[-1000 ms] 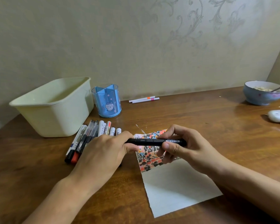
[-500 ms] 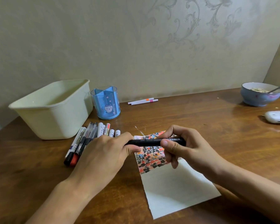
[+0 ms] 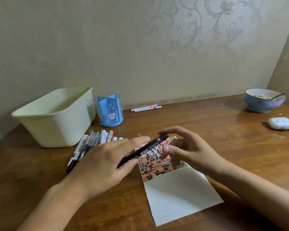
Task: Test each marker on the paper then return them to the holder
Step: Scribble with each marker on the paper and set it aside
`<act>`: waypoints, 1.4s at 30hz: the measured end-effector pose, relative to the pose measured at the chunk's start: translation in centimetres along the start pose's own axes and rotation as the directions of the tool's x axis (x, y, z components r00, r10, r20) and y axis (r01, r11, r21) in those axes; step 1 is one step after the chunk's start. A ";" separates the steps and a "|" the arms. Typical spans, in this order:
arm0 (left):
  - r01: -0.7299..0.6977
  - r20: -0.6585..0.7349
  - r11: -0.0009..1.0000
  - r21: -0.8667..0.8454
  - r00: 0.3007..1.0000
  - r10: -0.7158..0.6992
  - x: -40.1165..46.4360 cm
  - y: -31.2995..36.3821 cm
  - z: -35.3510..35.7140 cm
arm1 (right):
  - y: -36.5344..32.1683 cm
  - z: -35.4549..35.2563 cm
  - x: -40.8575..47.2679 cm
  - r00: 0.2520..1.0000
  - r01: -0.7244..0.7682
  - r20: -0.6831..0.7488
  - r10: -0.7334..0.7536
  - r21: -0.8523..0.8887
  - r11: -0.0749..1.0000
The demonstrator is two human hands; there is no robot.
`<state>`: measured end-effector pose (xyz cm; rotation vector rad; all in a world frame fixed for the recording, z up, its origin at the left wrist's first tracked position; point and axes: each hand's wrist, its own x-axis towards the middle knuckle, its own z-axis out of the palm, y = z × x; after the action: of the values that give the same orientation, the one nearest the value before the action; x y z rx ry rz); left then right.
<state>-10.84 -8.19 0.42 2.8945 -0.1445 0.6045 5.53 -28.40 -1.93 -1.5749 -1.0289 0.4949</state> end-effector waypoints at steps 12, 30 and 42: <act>0.584 -0.081 0.798 0.151 0.812 -0.579 -1.3 -6.9 -1.5 | 0.4 -0.9 0.1 0.999 -0.017 -0.050 0.001 -0.313 0.950; 0.570 -0.051 0.773 0.280 0.813 -0.580 -1.2 -7.3 -1.0 | 1.3 -0.9 0.3 0.998 0.028 -0.037 -0.044 -0.360 0.933; 0.169 0.273 0.974 0.152 0.940 -0.205 0.1 0.4 2.2 | 1.7 -2.2 1.5 0.980 -0.031 -0.183 -0.078 -0.528 0.849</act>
<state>-9.95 -8.98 -1.48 3.0549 0.1366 0.1624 8.60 -28.40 -2.55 -2.0486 -1.0824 0.0191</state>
